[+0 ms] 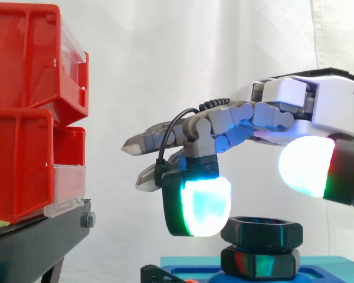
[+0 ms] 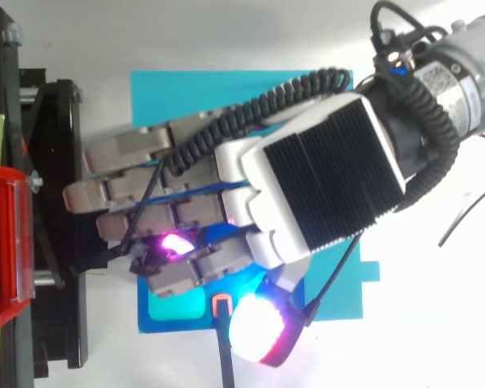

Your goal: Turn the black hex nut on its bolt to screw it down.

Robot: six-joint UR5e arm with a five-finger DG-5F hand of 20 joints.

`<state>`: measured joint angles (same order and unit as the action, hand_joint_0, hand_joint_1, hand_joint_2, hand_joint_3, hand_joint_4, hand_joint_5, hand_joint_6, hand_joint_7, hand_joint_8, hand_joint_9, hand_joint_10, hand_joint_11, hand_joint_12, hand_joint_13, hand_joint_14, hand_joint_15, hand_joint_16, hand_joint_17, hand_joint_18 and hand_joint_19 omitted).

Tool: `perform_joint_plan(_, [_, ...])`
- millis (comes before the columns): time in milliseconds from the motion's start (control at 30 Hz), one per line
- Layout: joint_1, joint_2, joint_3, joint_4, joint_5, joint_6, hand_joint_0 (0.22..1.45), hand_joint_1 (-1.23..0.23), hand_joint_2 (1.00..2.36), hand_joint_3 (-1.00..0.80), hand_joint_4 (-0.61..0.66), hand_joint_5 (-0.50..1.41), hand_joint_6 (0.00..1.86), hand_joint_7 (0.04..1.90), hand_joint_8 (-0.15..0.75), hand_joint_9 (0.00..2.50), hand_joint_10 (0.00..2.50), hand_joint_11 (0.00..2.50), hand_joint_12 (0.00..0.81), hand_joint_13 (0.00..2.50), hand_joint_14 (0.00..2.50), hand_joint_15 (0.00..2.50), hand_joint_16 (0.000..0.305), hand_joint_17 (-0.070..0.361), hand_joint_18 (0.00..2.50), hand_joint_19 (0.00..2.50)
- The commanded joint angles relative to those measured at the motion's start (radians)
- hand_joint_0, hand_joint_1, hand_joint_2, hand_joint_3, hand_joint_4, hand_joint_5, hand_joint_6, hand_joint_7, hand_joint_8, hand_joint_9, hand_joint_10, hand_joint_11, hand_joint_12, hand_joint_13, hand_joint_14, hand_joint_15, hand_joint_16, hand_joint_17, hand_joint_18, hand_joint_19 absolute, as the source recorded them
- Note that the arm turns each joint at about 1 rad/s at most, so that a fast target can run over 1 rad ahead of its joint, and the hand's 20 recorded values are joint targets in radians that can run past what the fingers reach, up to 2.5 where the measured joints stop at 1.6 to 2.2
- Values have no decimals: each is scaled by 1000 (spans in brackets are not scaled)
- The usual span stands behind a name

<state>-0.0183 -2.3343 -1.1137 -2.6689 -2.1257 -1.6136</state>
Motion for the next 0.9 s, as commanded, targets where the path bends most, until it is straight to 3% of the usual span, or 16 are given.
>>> perform_joint_plan(0, [26,0,-18,40,24,-5,450,-193,1000,-500,105,-28,502,1378,216,745,0,42,322,380,0,0,45,101,221,140])
perform_joint_plan(233, [43,0,-18,3,32,-15,453,-203,1000,-500,114,-20,501,1415,216,772,1,52,316,388,0,0,45,100,228,137])
perform_joint_plan(767, [44,0,-20,0,30,-34,457,-232,1000,-500,128,-13,529,1449,221,806,0,50,316,401,0,0,44,99,237,148])
perform_joint_plan(867, [38,0,-20,-5,26,-37,457,-233,1000,-500,128,-13,528,1449,217,805,0,57,316,403,0,0,44,99,237,143])
